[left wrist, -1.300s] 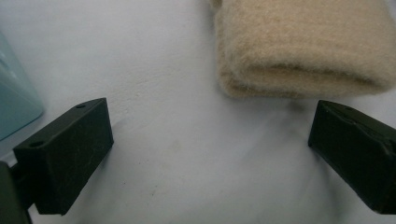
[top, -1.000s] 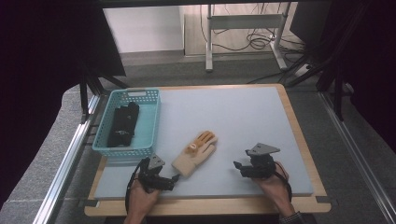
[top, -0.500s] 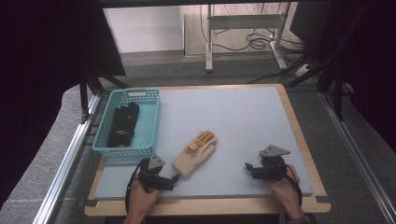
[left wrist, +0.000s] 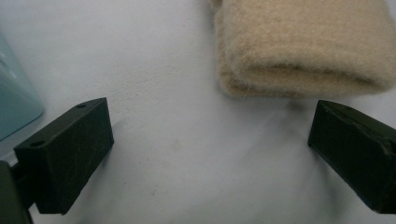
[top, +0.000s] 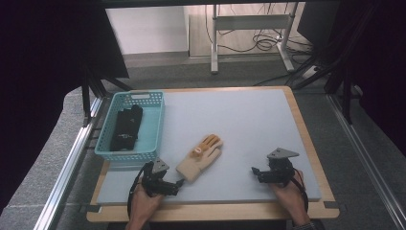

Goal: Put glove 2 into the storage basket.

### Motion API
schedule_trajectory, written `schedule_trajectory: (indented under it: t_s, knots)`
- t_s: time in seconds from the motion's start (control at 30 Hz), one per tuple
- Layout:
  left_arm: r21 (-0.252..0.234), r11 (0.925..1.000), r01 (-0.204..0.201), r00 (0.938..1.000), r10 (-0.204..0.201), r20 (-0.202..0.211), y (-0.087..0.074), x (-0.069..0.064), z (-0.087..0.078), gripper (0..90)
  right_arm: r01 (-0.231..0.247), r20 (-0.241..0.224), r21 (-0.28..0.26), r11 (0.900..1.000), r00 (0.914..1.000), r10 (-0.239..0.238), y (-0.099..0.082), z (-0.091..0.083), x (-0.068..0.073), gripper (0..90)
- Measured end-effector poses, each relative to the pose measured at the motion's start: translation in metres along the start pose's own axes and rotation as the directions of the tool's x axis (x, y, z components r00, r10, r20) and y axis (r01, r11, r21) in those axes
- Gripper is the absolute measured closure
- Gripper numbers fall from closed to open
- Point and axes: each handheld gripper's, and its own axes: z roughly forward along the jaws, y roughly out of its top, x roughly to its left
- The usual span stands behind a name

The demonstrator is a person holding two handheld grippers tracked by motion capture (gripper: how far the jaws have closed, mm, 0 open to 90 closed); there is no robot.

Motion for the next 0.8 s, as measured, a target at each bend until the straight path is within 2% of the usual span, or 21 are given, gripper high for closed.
schedule_trajectory:
  t_s: [0.17, 0.3, 0.4, 0.63, 0.77, 0.8]
  knots:
    - [0.001, 1.0, -0.001, 1.0, 0.001, 0.009, 0.0, 0.001, -0.001, 1.1, -0.002, 0.0, 0.0, 1.0, 1.0, 0.002, 0.0, 0.0, 0.0, 16.1]
    - [-0.012, 0.9997, 0.02, 0.9977, -0.02, 0.065, 0.0, 0.002, -0.007, 1.8, -0.001, 0.0, 0.0, 1.0, 1.0, 0.001, 0.0, 0.0, 0.0, 16.1]
    - [-0.01, 0.9997, 0.023, 0.9971, -0.022, 0.073, 0.002, 0.0, -0.012, 2.1, -0.002, 0.0, 0.0, 1.0, 1.0, 0.002, 0.0, 0.0, 0.0, 16.1]
    - [0.006, 1.0, -0.003, 0.9967, 0.003, 0.081, 0.014, -0.004, -0.016, 2.3, -0.001, 0.0, 0.0, 1.0, 1.0, 0.001, 0.0, 0.0, 0.0, 16.1]
    - [0.01, 0.9995, -0.031, 0.9952, 0.03, 0.093, 0.032, -0.01, -0.017, 2.3, -0.001, 0.0, 0.0, 1.0, 1.0, 0.001, 0.0, 0.0, 0.0, 16.1]
    - [0.01, 0.9995, -0.031, 0.9952, 0.03, 0.093, 0.032, -0.01, -0.017, 2.3, -0.001, 0.0, 0.0, 1.0, 1.0, 0.001, 0.0, 0.0, 0.0, 16.1]
